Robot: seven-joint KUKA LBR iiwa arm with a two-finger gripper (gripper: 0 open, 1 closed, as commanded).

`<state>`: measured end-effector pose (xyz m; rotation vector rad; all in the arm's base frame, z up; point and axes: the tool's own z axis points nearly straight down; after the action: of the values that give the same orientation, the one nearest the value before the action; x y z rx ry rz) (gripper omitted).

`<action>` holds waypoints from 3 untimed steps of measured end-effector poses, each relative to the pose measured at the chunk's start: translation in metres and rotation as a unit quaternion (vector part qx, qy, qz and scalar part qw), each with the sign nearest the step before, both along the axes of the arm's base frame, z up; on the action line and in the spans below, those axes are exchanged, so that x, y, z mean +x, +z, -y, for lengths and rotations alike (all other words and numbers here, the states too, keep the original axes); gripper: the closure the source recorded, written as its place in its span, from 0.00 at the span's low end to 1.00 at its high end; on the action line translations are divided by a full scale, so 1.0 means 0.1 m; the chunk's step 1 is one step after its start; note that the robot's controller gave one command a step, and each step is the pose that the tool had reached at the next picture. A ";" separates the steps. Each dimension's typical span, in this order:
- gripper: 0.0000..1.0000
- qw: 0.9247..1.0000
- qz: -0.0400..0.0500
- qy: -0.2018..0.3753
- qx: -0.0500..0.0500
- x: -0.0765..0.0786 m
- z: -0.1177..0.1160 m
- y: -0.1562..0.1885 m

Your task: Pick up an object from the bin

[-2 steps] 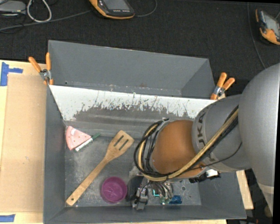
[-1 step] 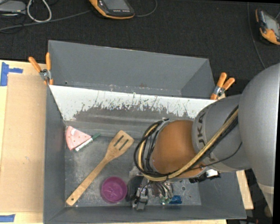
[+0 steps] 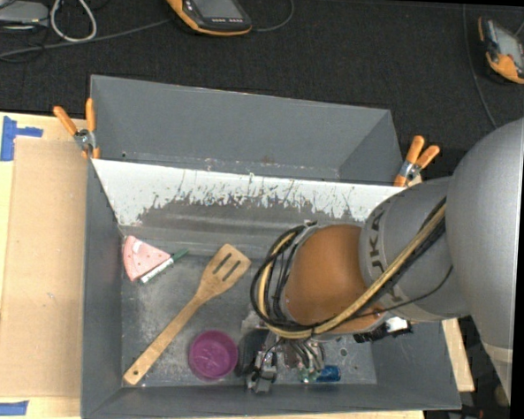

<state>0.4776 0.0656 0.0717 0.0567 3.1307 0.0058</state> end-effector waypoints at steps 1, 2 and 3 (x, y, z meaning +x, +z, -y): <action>1.00 1.000 0.002 -0.006 0.001 -0.01 0.01 -0.01; 1.00 1.000 0.002 -0.007 0.001 -0.01 0.01 -0.01; 1.00 1.000 0.002 -0.008 0.001 -0.01 0.01 -0.01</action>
Offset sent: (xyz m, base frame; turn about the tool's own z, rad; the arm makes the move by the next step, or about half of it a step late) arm 0.0000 0.0000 0.0000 0.0000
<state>0.4765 0.0642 0.0709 0.0802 3.1260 0.0098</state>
